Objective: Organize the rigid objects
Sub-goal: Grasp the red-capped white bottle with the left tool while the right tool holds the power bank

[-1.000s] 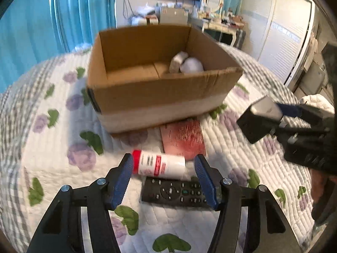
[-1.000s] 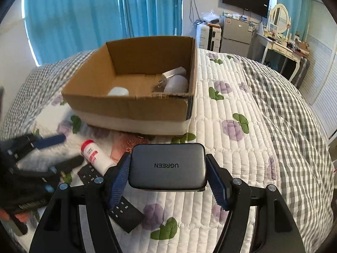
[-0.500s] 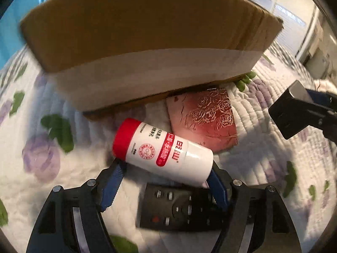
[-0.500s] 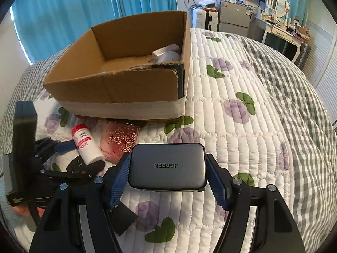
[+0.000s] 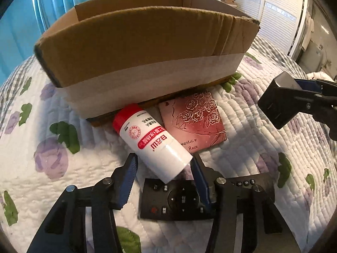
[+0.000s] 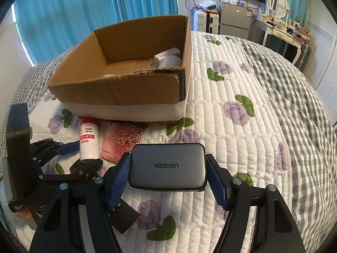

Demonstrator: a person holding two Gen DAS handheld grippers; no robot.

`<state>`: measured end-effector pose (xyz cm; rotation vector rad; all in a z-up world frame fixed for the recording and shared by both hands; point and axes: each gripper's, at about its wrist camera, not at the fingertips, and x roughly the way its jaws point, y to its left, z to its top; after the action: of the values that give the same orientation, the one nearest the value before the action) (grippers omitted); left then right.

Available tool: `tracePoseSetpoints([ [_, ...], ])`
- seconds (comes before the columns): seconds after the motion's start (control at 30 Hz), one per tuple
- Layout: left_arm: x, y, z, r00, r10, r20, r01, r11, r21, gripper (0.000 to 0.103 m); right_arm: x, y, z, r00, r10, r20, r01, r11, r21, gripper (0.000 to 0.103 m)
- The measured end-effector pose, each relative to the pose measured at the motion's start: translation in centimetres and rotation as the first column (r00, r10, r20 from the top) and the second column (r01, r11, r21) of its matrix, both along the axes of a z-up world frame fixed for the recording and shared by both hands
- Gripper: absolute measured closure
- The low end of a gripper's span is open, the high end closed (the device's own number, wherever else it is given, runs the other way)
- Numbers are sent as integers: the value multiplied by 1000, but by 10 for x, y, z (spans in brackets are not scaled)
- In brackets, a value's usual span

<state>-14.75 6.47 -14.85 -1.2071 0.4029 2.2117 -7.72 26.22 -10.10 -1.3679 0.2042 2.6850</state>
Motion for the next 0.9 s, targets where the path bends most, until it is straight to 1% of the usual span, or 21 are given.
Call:
tracePoseSetpoints([
  [0.13, 3, -5, 7, 1000, 19, 11, -19, 999, 25, 53, 4, -2, 5, 1000, 3, -8, -3, 1000, 4, 35],
  [0.2, -1, -7, 13, 999, 45, 26, -46, 998, 44, 52, 5, -3, 6, 1000, 2, -10, -2, 1000, 3, 35],
  [0.23, -6, -8, 15, 997, 61, 47, -64, 997, 52, 52, 5, -3, 6, 1000, 3, -9, -3, 1000, 2, 35],
  [0.3, -15, -9, 14, 988, 98, 122, -108, 991, 75, 51, 4, -4, 6, 1000, 2, -6, -2, 1000, 0, 35],
  [0.37, -20, -6, 12, 979, 130, 156, -144, 986, 83, 51, 3, -5, 5, 1000, 6, -2, -6, 1000, -4, 35],
  [0.5, -29, 7, -3, 972, 162, 168, -170, 985, 33, 51, 3, -6, 1, 1000, 16, 5, -16, 1000, -5, 35],
  [0.57, -34, 12, -10, 968, 169, 185, -176, 984, 23, 53, 2, -4, -2, 1000, 10, 11, -10, 1000, -7, 35],
  [0.63, -35, 11, -10, 966, 173, 194, -184, 982, 38, 54, 1, -2, -5, 1000, 4, 18, -4, 1000, -13, 35],
  [0.77, -25, -3, -1, 961, 172, 217, -193, 978, 78, 60, 2, 0, -7, 1000, 6, 21, -6, 1000, -15, 35],
  [0.9, -6, -19, 13, 971, 140, 196, -159, 984, 84, 65, 3, -1, -1, 1000, 13, 2, -13, 1000, -5, 35],
])
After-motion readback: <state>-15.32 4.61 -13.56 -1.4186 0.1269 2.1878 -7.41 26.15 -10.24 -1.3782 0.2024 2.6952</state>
